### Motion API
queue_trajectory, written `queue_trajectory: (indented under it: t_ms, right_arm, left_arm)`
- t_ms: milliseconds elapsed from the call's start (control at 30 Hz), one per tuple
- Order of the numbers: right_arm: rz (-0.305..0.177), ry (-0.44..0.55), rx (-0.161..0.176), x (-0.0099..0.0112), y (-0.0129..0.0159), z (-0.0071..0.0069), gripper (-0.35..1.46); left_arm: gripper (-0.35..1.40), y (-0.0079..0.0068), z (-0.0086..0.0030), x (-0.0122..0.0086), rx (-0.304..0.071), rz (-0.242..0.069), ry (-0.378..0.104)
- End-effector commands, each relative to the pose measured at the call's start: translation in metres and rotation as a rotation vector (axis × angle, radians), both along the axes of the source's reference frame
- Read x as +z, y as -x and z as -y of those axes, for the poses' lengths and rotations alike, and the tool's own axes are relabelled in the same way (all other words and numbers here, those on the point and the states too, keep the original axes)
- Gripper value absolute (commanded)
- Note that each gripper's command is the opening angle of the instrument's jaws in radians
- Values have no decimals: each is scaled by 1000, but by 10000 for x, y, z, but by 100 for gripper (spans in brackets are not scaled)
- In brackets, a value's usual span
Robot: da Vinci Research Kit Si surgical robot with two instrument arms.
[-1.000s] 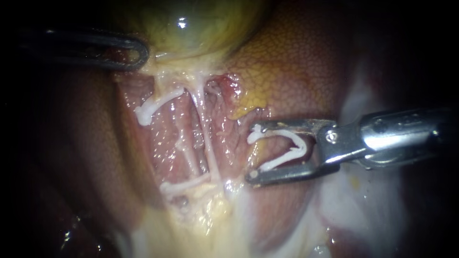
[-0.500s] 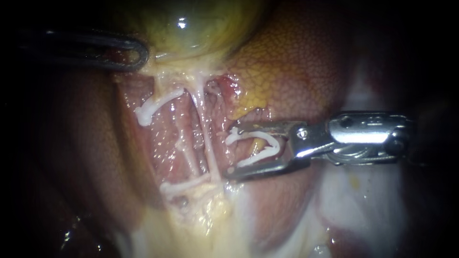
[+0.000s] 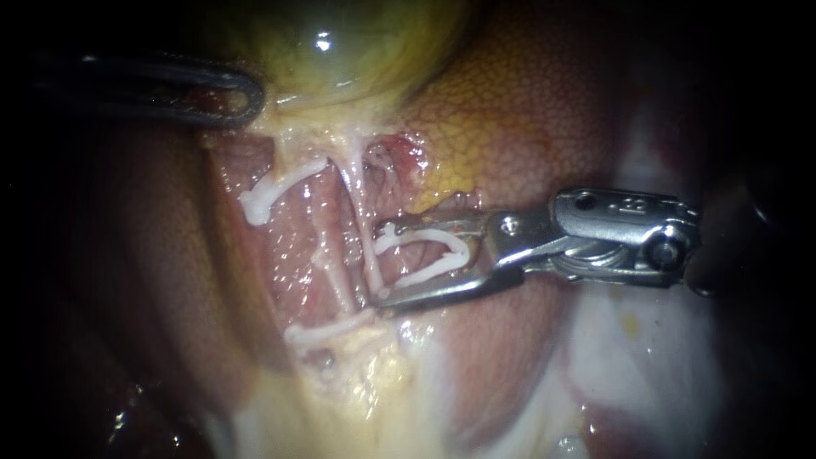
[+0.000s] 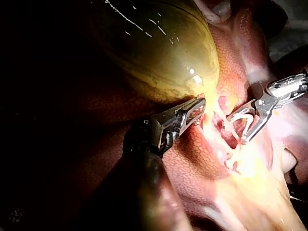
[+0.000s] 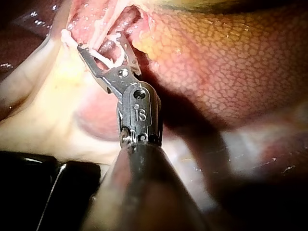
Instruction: Clipping first clip right tube
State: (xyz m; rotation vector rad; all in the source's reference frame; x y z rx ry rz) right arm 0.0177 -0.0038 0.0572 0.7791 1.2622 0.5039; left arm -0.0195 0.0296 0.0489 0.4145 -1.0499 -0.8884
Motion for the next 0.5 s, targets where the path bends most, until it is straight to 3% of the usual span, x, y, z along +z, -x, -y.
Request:
queue_trajectory:
  t_ms: [33, 367, 500]
  right_arm:
    - [-16, -12, 4, 0, -2, -1, 50]
    - [-177, -112, -45, 1, -12, -1, 48]
    - [-223, -135, -90, -2, -12, 5, 47]
  left_arm:
    - [-35, 0, 0, 0, 0, 0, 0]
    - [-35, 2, 0, 1, -1, -1, 0]
    - [-35, 3, 1, 2, -1, -1, 1]
